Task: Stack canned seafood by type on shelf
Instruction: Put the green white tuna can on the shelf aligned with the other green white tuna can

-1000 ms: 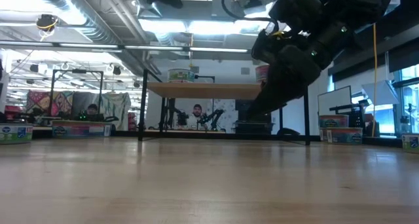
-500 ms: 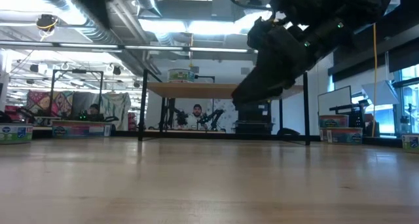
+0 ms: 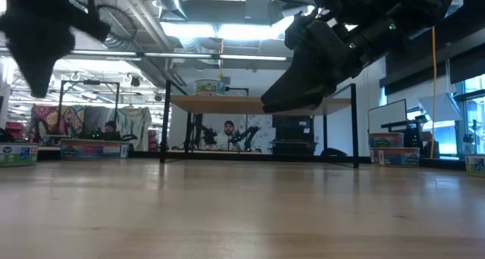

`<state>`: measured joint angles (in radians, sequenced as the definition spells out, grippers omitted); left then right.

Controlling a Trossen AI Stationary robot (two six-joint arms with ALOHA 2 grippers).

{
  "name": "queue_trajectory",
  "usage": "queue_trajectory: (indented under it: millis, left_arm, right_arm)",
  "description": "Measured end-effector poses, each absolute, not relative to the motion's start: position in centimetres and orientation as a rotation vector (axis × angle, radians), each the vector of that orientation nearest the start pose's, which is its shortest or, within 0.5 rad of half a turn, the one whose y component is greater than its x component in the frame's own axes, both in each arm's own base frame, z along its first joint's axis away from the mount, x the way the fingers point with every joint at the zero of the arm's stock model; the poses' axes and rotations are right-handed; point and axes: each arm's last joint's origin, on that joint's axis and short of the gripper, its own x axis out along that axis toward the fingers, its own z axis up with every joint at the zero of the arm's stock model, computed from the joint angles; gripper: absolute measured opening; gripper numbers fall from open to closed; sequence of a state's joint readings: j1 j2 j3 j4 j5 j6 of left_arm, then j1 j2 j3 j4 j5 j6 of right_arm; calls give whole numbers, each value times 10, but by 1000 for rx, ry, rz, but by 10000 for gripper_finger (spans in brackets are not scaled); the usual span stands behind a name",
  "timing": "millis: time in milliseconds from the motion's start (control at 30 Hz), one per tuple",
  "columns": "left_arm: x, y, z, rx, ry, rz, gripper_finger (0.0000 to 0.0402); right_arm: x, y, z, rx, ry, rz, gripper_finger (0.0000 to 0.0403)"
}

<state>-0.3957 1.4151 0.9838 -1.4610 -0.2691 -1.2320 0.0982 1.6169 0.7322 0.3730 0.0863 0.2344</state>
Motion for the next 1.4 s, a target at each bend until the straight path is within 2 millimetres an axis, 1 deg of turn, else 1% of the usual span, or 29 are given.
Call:
queue_trajectory:
  millis: [100,167,300,400,533,667,767,967,1167,1400]
  left_arm:
    - [179,-60,212,-304,1553,991,223]
    - [175,-54,205,-320,1612,1004,212]
    - [171,-42,197,-324,1713,981,168]
    - [172,-35,193,-307,1750,935,128]
    - [172,-26,182,-287,1792,862,80]
    - [170,-20,171,-277,1869,805,43]
    - [171,-17,166,-256,1898,761,24]
    - [173,-15,159,-193,1937,643,3]
    - [175,-15,151,-169,1910,547,2]
    - [179,-16,152,-148,1893,489,2]
  right_arm:
    - [317,29,168,182,508,-48,208]
    - [317,29,168,182,510,-48,208]
    - [317,29,168,182,511,-49,208]
    - [317,29,168,182,510,-48,208]
    - [317,29,168,182,510,-48,208]
    - [317,29,168,182,510,-48,208]
    - [316,28,168,182,513,-49,208]
    - [316,28,168,181,516,-50,208]
    - [316,28,167,181,518,-50,208]
    - [316,29,167,181,518,-50,208]
